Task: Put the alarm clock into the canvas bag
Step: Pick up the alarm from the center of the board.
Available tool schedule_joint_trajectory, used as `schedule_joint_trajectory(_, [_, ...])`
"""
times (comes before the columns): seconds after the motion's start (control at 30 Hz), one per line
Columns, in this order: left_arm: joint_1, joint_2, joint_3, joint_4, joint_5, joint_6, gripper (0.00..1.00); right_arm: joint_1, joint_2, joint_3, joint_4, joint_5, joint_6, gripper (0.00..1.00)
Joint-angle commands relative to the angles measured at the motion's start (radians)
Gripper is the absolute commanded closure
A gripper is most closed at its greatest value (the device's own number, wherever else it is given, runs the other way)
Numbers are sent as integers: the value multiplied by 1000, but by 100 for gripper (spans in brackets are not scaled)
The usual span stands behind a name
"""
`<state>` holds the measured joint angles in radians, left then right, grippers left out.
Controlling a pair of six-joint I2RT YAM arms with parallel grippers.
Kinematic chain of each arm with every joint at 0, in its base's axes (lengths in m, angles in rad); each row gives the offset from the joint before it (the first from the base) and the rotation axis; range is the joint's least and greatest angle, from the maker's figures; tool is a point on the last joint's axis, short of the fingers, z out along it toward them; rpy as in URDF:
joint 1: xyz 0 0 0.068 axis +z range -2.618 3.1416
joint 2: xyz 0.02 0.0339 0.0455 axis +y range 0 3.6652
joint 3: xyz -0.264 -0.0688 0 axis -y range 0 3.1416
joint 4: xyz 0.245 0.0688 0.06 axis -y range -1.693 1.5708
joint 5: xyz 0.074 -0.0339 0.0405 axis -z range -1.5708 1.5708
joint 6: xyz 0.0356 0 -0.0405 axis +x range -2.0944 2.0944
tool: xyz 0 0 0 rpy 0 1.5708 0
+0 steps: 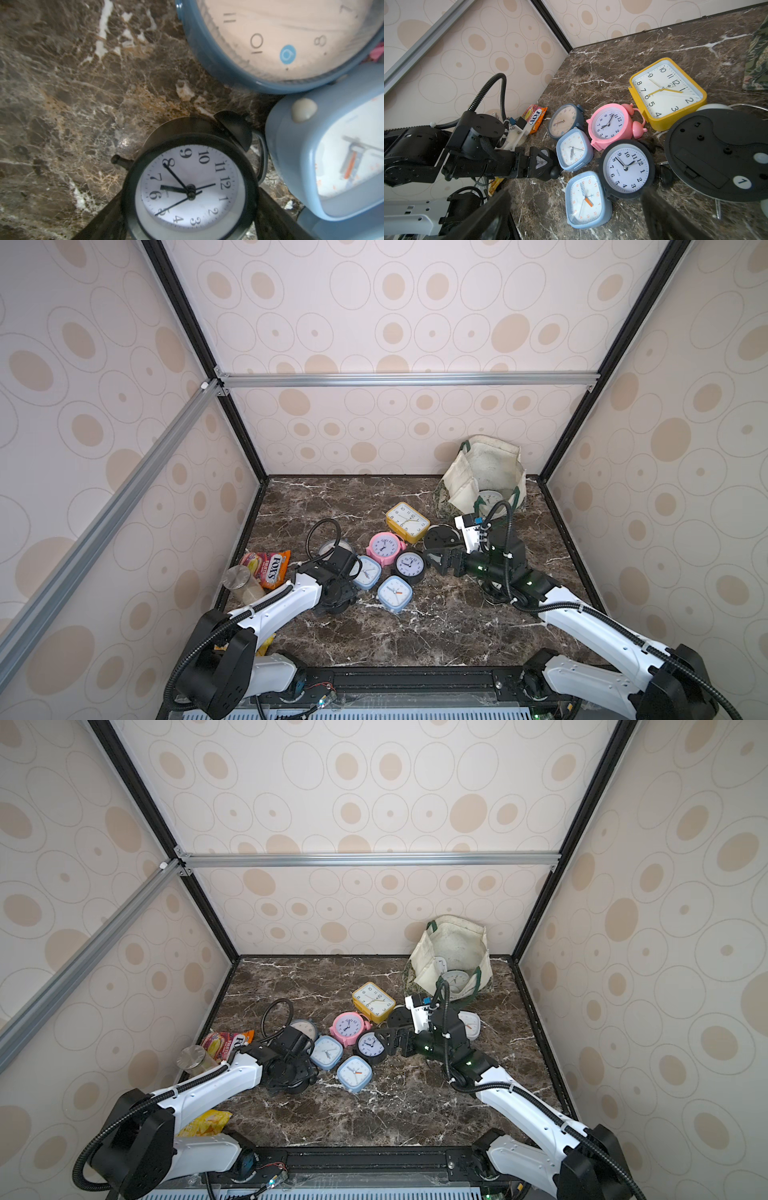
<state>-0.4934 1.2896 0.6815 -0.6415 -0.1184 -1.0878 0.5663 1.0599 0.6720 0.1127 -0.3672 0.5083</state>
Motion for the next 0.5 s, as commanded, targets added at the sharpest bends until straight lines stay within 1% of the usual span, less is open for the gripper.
schedule_joint_trajectory(0.0, [13, -10, -19, -25, -31, -16, 21, 8, -7, -12, 15, -16, 2, 0])
schedule_joint_trajectory(0.13, [13, -46, -9, -33, -52, 13, 27, 7, 5, -7, 8, -32, -1, 0])
schedule_joint_trajectory(0.23, [13, -101, 24, -64, -76, 53, 32, 9, 12, -5, -5, -43, -4, 0])
schedule_joint_trajectory(0.33, [13, -195, 60, -77, -87, 124, 35, 9, 20, -2, -27, -65, -6, 0])
schedule_joint_trajectory(0.47, [13, -336, 101, -55, -80, 249, 37, 13, 65, 32, -70, -134, 0, 0])
